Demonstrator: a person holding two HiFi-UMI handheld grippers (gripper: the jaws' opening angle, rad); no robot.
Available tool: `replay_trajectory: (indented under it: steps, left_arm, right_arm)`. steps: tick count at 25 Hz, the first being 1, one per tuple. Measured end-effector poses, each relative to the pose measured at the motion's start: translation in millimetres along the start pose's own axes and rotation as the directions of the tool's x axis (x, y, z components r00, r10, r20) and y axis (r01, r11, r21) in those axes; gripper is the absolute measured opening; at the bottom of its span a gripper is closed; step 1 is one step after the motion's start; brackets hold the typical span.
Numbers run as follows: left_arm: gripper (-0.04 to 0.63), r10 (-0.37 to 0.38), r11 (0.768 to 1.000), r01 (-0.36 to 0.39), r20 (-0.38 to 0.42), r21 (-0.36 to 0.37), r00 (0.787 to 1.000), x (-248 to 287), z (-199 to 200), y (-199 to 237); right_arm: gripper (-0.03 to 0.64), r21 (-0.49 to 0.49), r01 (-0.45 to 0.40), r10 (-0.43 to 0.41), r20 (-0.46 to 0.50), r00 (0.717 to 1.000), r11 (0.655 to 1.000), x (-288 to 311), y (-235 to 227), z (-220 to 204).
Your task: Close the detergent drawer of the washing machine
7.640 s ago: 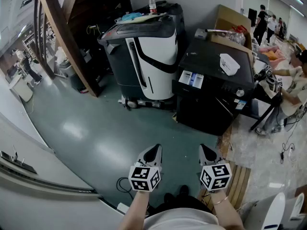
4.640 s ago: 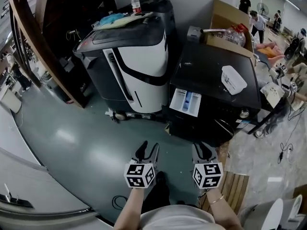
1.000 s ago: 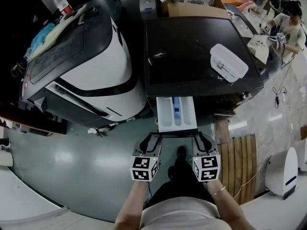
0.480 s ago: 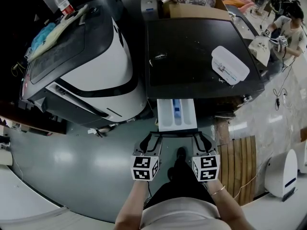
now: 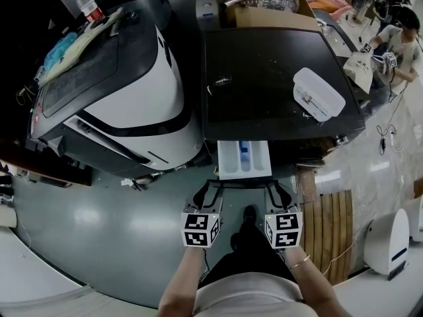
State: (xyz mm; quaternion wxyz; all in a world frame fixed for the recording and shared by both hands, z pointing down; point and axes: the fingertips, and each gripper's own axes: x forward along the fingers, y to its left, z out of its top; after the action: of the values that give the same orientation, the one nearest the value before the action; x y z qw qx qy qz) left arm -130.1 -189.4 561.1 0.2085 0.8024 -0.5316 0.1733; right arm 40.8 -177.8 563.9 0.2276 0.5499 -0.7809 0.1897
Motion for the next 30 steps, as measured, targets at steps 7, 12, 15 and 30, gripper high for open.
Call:
replay_trajectory:
  steps: [7, 12, 15, 30]
  left_arm:
    - [0.16, 0.0, 1.0, 0.0, 0.005, 0.001, 1.0, 6, 4, 3]
    - [0.16, 0.003, 1.0, -0.003, 0.007, 0.001, 1.0, 8, 6, 4]
    - [0.16, 0.004, 1.0, -0.004, 0.008, -0.001, 1.0, 11, 8, 5]
    - [0.16, 0.018, 1.0, -0.018, 0.007, -0.003, 1.0, 29, 21, 14]
  right_arm:
    - [0.087, -0.007, 0.001, -0.001, 0.001, 1.0, 1.0, 6, -2, 4]
    - [0.087, -0.009, 0.008, -0.008, -0.004, 1.0, 1.0, 8, -3, 6]
    - [0.087, -0.01, 0.009, -0.009, 0.003, 1.0, 1.0, 11, -5, 9]
    - [0.087, -0.016, 0.009, -0.009, 0.006, 1.0, 1.0, 29, -11, 21]
